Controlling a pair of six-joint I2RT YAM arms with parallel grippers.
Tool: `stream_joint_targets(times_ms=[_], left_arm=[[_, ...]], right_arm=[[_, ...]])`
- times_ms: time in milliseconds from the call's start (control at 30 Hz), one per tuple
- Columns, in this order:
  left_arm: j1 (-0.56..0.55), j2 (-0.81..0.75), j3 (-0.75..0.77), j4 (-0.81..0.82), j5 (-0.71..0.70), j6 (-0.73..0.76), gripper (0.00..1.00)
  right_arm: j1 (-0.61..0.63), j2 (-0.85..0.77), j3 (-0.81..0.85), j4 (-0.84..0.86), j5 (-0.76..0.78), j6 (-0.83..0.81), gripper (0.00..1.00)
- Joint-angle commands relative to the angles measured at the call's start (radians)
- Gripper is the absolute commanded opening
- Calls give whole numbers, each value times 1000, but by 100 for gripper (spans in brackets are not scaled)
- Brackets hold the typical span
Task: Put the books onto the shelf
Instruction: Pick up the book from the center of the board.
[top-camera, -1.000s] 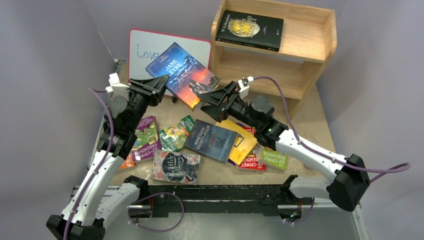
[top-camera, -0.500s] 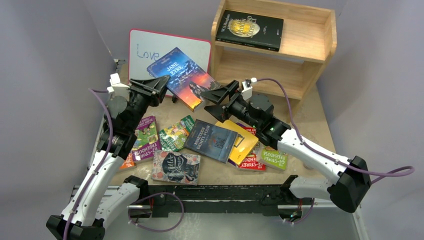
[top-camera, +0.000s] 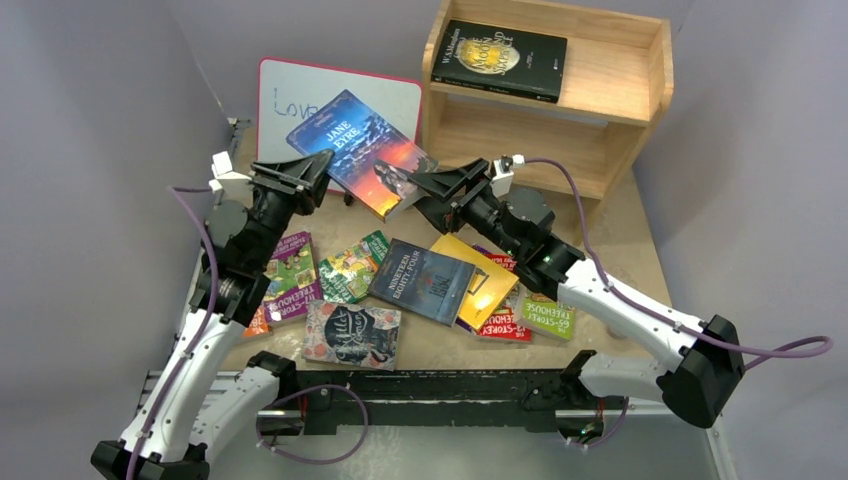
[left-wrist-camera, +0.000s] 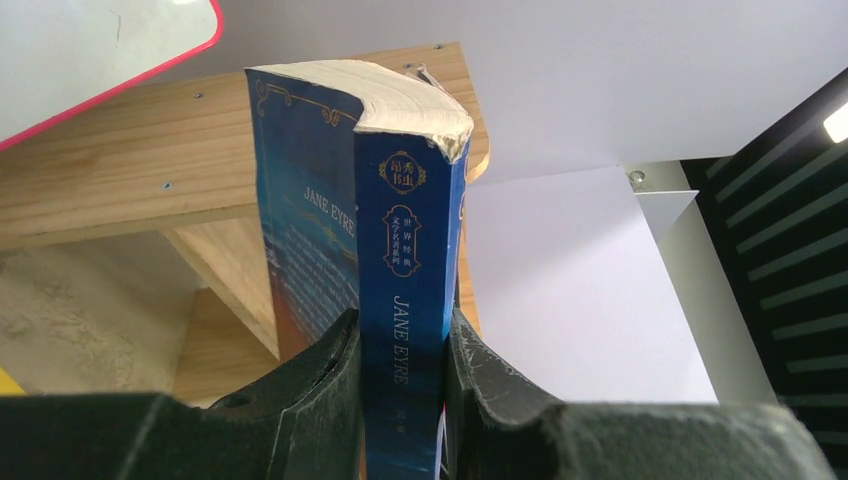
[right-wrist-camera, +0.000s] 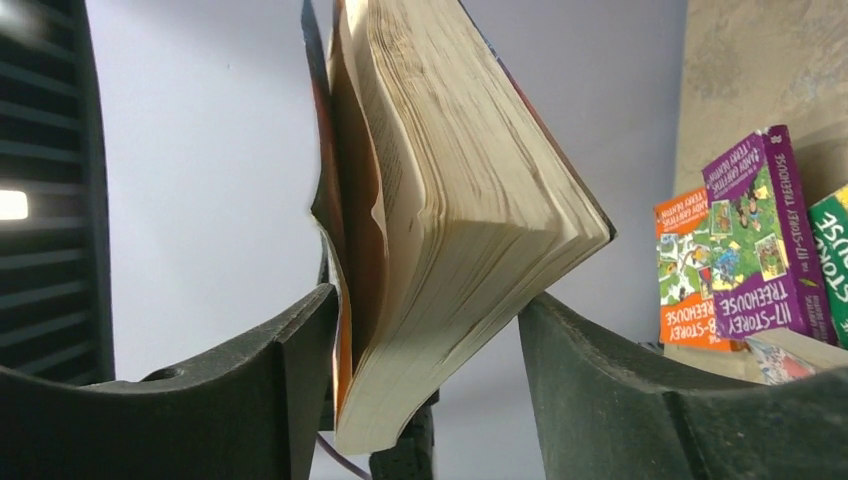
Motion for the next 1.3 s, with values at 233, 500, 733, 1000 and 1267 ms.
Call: stream_joint_targets(times_ms=[233, 500, 733, 1000, 1267], left_arm=[[-3, -94, -57, 201, 54, -87, 0], [-3, -139, -77, 83, 58, 33, 30], [-3, -48, 126, -256, 106, 449, 71], [-3, 132, 284, -465, 267, 867, 75], [0, 166, 228, -366, 484, 965, 75]], right_arm=[[1, 22, 53, 189, 17, -32, 59], [-14, 7, 48, 235, 17, -164, 20], [-57, -140, 45, 194, -83, -518, 6], [-97, -241, 184, -53, -257, -828, 0], [-115, -196, 348, -307, -229, -846, 0]])
